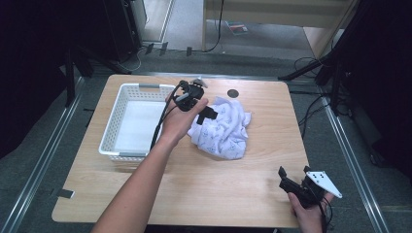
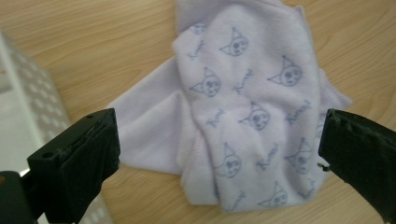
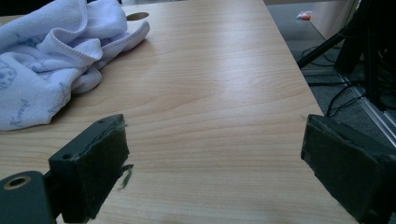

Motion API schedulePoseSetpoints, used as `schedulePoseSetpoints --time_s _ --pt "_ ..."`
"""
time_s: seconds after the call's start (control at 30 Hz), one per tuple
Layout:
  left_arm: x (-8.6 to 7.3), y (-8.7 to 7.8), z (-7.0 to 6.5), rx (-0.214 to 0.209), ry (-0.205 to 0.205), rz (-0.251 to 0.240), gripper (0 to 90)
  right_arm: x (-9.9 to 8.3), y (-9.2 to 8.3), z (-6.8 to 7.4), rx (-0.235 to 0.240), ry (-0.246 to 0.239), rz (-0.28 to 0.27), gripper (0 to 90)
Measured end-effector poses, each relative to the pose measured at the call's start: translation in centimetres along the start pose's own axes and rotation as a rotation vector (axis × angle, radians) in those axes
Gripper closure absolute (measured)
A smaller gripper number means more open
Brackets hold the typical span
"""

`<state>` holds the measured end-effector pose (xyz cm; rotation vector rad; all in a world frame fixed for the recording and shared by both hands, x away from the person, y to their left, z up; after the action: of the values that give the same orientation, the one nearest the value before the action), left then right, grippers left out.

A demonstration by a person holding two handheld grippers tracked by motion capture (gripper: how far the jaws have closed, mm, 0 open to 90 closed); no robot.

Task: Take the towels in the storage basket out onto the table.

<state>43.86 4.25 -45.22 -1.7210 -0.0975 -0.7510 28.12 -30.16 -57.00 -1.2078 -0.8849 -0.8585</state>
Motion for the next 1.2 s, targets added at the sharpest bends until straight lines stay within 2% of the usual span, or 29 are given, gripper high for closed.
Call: schedulePoseSetpoints --time_s 0.17,0.3,0.6,0.7,0.93,1.03,1.2 --pt "-0.7 -1.4 1.7 0.009 -0.020 -0.024 0.0 0.0 0.0 0.0 -0.001 0.001 0.004 7.4" --pt "-1.4 -2.5 2.8 0.022 -0.019 -0.041 0.0 0.0 0.0 0.0 -0.001 0.000 0.005 7.4" --pt "-3.3 -4.2 4.9 0.064 -0.020 -0.043 0.0 0.0 0.1 -0.1 0.000 0.002 0.008 7.4" --pt "-3.9 -4.8 5.6 0.068 -0.035 -0.063 0.0 0.0 0.1 -0.1 -0.001 0.006 0.009 7.4" --pt "-6.1 -5.8 7.4 0.078 -0.064 -0.084 0.0 0.0 0.1 -0.1 -0.004 0.007 0.012 7.4" --pt "-7.1 -6.1 8.2 0.095 -0.081 -0.093 0.0 0.0 0.1 -0.1 -0.005 0.007 0.012 7.4" --pt "-9.0 -6.6 9.1 0.121 -0.070 -0.092 0.0 0.0 0.1 -0.1 -0.007 0.007 0.014 7.4"
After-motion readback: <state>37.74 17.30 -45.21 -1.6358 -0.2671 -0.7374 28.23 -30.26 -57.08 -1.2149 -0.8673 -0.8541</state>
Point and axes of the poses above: each handheld gripper's, and its own axes: y roughly forward along the jaws, x roughly out of its top, z roughly to its left, the point moved 6 cm from there along y, roughly forward along the jaws, and after that the axes turned 1 degree about y, right-handed, at the moved point
